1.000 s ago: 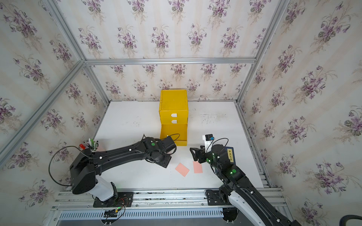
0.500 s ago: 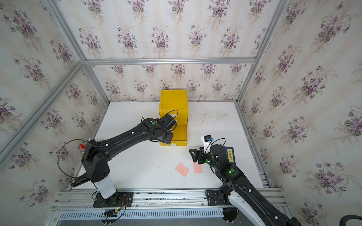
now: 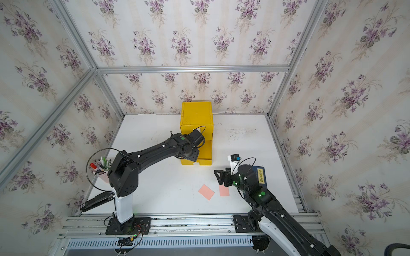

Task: Please put the sticky notes in the drawer by color
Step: Place the sticky notes in the drawer.

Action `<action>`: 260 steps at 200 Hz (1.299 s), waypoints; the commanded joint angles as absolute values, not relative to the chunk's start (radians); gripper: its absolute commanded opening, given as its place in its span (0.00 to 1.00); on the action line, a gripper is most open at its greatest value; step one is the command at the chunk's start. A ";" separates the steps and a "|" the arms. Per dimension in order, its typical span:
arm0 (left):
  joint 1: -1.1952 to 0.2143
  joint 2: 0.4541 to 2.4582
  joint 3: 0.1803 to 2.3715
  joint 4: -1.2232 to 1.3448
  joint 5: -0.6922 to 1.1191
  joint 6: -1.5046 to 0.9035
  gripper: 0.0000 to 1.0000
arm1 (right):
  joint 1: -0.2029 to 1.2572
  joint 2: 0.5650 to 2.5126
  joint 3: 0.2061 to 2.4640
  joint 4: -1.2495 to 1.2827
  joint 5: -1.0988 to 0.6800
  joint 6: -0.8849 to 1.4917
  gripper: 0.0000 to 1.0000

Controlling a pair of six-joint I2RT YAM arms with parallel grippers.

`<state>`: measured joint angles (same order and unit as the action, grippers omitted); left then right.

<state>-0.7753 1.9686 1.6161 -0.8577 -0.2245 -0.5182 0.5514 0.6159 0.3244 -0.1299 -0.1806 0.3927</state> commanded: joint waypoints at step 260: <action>-0.695 1.547 1.190 -0.538 0.252 -0.517 0.97 | 0.772 1.099 0.583 -0.599 0.135 0.623 0.77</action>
